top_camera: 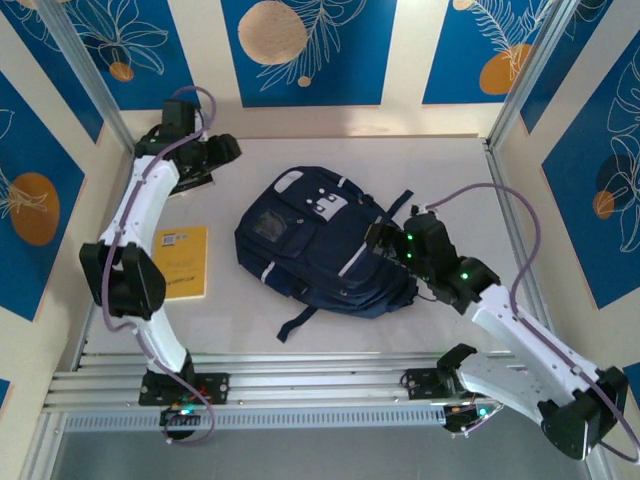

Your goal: Pack books, pencil case, and school supplies into a backpack

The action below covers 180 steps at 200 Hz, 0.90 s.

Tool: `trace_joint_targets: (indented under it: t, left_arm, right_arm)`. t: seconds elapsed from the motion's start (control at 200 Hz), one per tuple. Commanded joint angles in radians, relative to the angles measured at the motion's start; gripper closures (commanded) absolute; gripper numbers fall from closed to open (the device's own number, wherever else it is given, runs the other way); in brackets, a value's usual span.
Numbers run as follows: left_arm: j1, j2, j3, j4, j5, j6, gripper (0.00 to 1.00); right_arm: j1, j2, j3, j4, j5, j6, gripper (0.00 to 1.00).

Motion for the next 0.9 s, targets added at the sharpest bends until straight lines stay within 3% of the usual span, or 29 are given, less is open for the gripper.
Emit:
trace_joint_targets:
  t: [0.0,0.1,0.23,0.325,0.51,0.655,0.895]
  left_arm:
    - [0.075,0.133,0.085,-0.055,-0.160,-0.058,0.32]
    - [0.129,0.265,0.194,-0.049,-0.122,-0.069,0.33]
    - [0.144,0.503,0.525,-0.176,-0.168,-0.038,0.35]
    - [0.151,0.634,0.674,-0.173,-0.141,-0.057,0.35]
    - [0.215,0.770,0.695,-0.051,-0.012,-0.221,0.32]
    - [0.228,0.845,0.711,-0.064,0.060,-0.316,0.30]
    - [0.223,0.925,0.735,-0.153,0.056,-0.396,0.29]
  right_arm:
    - [0.014,0.061,0.046,0.078,-0.077,-0.061,0.10]
    - [0.023,0.140,0.065,0.117,-0.124,-0.088,0.10]
    - [0.031,0.233,0.083,0.144,-0.176,-0.093,0.11]
    - [0.034,0.289,0.080,0.178,-0.232,-0.102,0.12]
    - [0.039,0.361,0.097,0.194,-0.276,-0.078,0.13]
    - [0.041,0.382,0.108,0.190,-0.268,-0.073,0.13]
    - [0.039,0.361,0.122,0.161,-0.265,-0.068,0.13]
